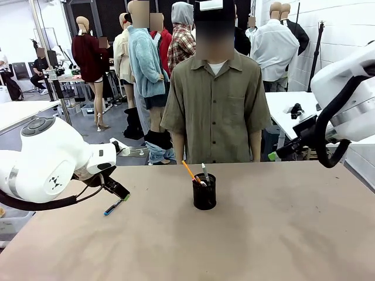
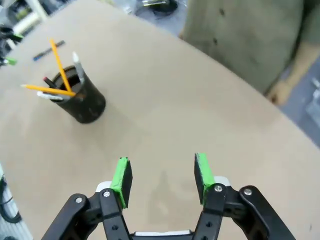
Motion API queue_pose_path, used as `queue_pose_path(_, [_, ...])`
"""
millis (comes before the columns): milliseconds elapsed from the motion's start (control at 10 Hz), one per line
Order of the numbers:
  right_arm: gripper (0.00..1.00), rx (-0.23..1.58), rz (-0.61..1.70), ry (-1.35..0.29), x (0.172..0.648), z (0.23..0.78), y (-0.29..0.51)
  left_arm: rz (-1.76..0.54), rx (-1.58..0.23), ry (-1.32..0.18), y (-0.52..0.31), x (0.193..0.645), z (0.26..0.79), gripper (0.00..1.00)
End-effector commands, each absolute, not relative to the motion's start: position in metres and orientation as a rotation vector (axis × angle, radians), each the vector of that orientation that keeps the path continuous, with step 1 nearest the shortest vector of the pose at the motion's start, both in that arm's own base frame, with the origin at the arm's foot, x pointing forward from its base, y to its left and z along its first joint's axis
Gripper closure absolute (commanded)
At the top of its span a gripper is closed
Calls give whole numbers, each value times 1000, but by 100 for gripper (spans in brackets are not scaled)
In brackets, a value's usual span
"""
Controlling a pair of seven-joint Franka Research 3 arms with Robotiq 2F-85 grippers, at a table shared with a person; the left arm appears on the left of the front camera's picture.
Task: Place the pens into the pen holder.
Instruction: Pick up a writing instrument from the table and place it into the Pen holder.
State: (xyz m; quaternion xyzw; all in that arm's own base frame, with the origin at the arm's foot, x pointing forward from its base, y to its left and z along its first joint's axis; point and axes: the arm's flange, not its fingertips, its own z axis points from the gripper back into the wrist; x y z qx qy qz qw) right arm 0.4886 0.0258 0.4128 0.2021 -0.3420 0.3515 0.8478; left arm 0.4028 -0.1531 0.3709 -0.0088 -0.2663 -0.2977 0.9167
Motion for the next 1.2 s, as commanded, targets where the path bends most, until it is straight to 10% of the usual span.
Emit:
queue_pose_path(0, [36, 392, 642, -599, 484, 434, 31, -608, -21, -550, -151, 403, 371, 0])
queue_pose_path(700, [36, 249, 465, -498, 489, 430, 22, -612, -18, -548, -153, 403, 371, 0])
queue_pose_path(1100, [36, 249, 465, -498, 489, 430, 22, -529, -46, -279, -141, 510, 367, 0])
